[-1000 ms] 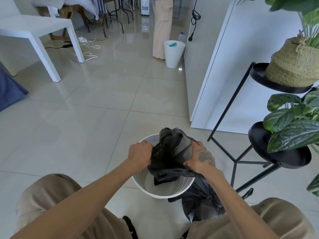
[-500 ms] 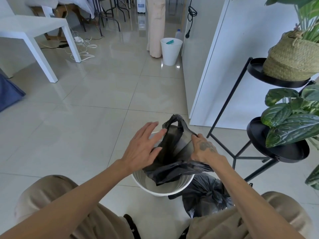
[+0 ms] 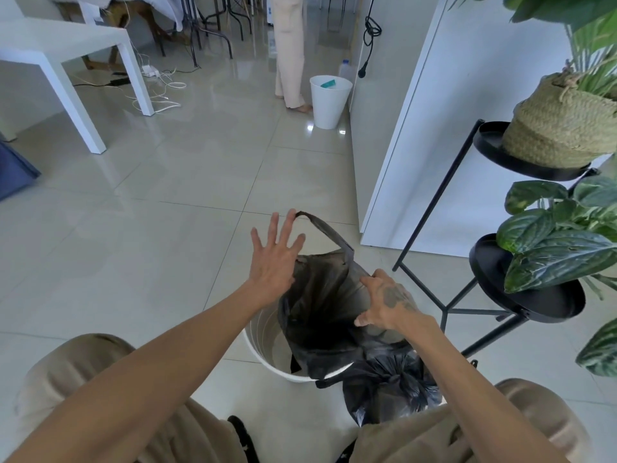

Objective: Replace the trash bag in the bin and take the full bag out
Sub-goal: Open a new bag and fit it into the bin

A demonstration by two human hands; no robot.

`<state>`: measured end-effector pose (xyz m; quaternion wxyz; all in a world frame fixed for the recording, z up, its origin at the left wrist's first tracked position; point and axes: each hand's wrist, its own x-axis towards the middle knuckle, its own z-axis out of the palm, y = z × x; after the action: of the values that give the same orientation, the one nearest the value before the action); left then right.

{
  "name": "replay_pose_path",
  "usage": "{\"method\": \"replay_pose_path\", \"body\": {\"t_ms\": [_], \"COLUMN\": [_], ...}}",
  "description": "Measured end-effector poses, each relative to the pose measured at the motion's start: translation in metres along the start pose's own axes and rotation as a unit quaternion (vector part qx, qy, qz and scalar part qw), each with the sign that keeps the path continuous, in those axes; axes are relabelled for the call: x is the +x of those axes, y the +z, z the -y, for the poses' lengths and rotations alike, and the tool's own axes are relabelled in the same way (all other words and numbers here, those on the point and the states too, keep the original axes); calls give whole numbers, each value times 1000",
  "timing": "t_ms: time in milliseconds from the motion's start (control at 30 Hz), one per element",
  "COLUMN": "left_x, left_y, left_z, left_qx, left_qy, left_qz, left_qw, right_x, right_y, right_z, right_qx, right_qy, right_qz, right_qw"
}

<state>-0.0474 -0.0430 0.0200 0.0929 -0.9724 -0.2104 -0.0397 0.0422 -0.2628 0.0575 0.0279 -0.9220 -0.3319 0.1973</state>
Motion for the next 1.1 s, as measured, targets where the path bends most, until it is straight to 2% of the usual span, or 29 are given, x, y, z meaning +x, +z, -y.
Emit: {"method": "replay_pose_path", "body": {"t_ms": [200, 300, 400, 467, 567, 633, 700, 733, 800, 867, 933, 1000, 1100], "left_x": [-7, -12, -19, -22, -25, -27, -30, -31, -35, -39, -40, -44, -53], "left_y": [-1, -3, -8, -13, -13, -10, -8, -7, -8, -11, -16, -23, -29], "left_z": [44, 65, 68, 64, 58, 55, 51, 49, 46, 49, 56, 64, 72], "left_qx": [37, 29, 26, -23, -142, -196, -228, -245, -282, -333, -369, -364, -275], "left_qy": [-16, -4, 25, 40, 4, -19, -54, -71, -108, -152, -205, -247, -236], "left_qz": [93, 161, 224, 249, 280, 245, 207, 191, 161, 148, 140, 131, 145], "left_qw": [995, 986, 974, 967, 950, 949, 950, 948, 940, 919, 896, 888, 921], "right_x": [13, 25, 39, 46, 40, 22, 0, -10, -25, -33, -36, -34, -30], "right_y": [-7, -21, -38, -46, -56, -51, -30, -16, 15, 37, 46, 41, 20], "right_z": [-26, -39, -37, -26, 2, 26, 51, 63, 76, 70, 51, 31, 2], "right_qx": [-102, -113, -99, -46, -16, -28, -7, 0, -18, -69, -143, -185, -178], "right_qy": [17, 24, -3, -32, -63, -98, -137, -151, -146, -139, -158, -165, -124], "right_qz": [53, 98, 115, 98, -34, -142, -168, -141, -36, 43, 58, 45, 50], "right_qw": [993, 988, 988, 994, 997, 985, 976, 978, 989, 987, 975, 968, 975]}}
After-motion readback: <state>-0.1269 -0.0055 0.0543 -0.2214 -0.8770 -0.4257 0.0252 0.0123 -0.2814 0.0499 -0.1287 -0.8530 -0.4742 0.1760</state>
